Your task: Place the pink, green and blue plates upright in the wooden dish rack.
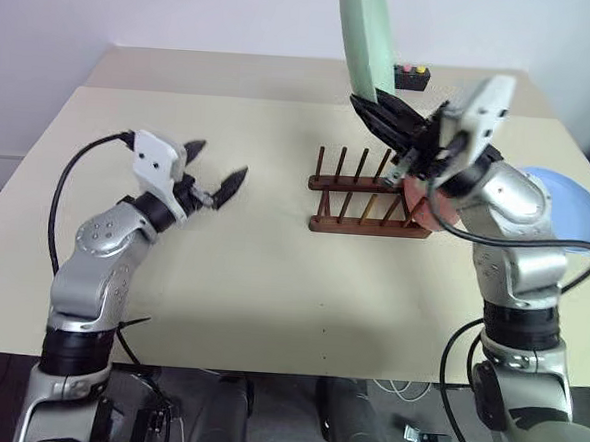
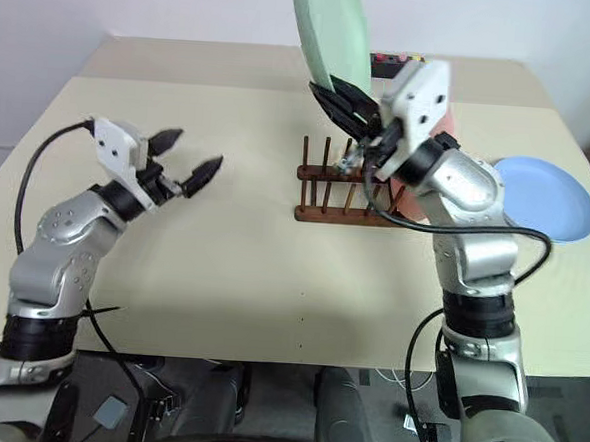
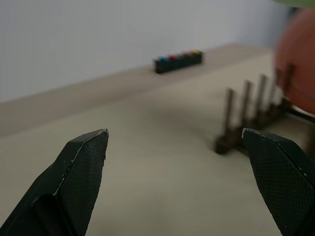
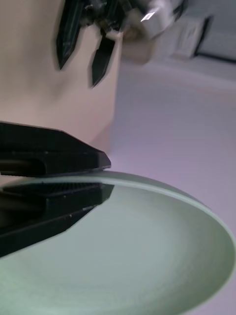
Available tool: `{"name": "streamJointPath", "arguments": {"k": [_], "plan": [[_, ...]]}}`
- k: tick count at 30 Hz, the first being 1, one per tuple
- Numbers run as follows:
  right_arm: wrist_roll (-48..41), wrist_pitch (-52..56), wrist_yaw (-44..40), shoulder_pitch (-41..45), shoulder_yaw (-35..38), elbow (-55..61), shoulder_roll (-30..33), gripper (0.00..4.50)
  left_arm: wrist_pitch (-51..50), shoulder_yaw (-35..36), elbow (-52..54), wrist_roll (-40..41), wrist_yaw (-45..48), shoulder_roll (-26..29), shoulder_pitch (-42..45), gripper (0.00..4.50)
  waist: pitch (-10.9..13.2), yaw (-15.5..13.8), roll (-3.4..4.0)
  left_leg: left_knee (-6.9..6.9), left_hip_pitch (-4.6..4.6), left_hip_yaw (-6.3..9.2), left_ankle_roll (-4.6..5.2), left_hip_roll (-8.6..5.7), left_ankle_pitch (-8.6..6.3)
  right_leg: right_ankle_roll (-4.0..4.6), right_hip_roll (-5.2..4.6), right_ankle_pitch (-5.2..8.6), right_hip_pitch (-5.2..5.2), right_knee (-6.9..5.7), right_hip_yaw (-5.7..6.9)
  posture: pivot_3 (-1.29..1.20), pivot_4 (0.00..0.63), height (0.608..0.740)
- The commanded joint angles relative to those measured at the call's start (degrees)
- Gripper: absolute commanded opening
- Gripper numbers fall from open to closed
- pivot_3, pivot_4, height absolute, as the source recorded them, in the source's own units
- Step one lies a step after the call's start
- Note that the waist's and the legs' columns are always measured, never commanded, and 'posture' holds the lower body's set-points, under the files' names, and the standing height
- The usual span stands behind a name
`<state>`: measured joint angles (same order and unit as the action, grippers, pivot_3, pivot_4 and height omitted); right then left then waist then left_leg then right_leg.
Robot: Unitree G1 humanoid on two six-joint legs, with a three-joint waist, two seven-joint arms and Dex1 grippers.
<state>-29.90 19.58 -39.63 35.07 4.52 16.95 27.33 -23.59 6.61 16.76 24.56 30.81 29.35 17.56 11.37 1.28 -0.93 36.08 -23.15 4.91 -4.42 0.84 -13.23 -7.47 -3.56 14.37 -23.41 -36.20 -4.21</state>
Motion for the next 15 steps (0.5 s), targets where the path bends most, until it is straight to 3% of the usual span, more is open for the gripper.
{"name": "streamJointPath", "arguments": {"k": [1, 10, 15], "plan": [[-10.7, 9.1, 1.5, -2.1, 5.6, 5.6, 1.9, 0.0, -0.6, -2.8, 5.2, 2.6, 5.3, 0.9, -3.1, 4.47, 0.0, -0.1, 0.0, 0.02, -0.01, 0.0, 0.0, 0.0, 0.0, 0.03, 0.0, 0.01, 0.0, 0.01, 0.0, 0.0, 0.15, 0.73], [-24.4, 18.1, 9.0, -5.5, 13.7, 5.7, 1.1, 0.0, 3.8, -12.5, 3.3, -4.4, 10.4, 0.9, -5.6, 4.47, 0.0, -0.2, 0.02, 0.04, -0.01, -0.03, 0.01, 0.0, 0.0, 0.19, 0.01, 0.1, 0.0, 0.02, -0.03, 0.0, 0.15, 0.73], [-27.5, 19.8, 10.7, -5.7, 15.2, 5.1, 1.9, 0.0, 3.5, -14.0, 3.6, -3.9, 11.3, -0.8, -5.7, 4.47, 0.0, -0.2, 0.02, 0.03, -0.03, -0.04, 0.02, 0.0, 0.0, 0.17, 0.01, 0.09, -0.01, 0.04, -0.03, 0.0, 0.15, 0.73]]}}
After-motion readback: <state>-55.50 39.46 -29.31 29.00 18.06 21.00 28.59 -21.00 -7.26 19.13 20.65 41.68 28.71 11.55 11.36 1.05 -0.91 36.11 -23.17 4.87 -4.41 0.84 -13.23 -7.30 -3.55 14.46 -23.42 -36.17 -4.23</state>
